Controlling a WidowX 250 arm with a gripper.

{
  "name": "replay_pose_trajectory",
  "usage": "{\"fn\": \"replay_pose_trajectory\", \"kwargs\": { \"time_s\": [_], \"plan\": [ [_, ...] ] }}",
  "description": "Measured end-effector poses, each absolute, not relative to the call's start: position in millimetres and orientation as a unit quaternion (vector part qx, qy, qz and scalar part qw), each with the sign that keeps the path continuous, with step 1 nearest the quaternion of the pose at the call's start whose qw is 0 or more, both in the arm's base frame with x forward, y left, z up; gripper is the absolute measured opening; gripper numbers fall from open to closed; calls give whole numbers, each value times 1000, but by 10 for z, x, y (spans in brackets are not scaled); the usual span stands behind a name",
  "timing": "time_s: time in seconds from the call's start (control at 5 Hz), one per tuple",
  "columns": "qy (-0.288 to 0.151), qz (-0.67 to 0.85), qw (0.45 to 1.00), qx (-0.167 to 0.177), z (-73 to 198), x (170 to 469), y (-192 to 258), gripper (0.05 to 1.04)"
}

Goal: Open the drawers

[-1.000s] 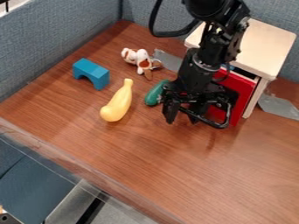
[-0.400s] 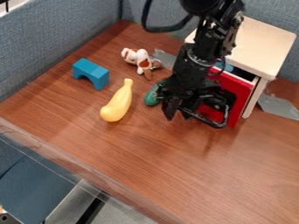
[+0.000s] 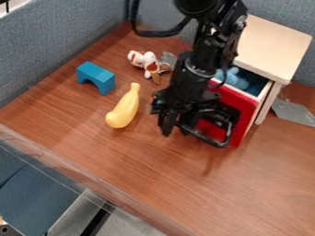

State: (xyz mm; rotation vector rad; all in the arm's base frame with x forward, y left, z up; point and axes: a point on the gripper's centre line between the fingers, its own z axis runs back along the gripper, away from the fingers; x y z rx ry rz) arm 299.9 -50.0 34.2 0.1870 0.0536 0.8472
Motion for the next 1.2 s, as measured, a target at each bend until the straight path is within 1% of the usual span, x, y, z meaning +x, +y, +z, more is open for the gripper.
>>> {"fn": "replay_pose_trajectory", "kwargs": {
  "time_s": [0.2, 0.4, 0.6, 0.8, 1.0, 1.2],
  "plan": [
    [36, 399, 910, 105, 300, 2797, -482, 457],
    [38, 401, 909, 109, 293, 2685, -465, 412],
    [36, 396, 912, 106, 270, 2646, -456, 478],
    [33, 371, 921, 113, 358, 2699, -517, 786],
    [35, 369, 922, 115, 342, 2728, -525, 1001],
    [33, 348, 930, 115, 425, 2799, -534, 1003]
  ]
}}
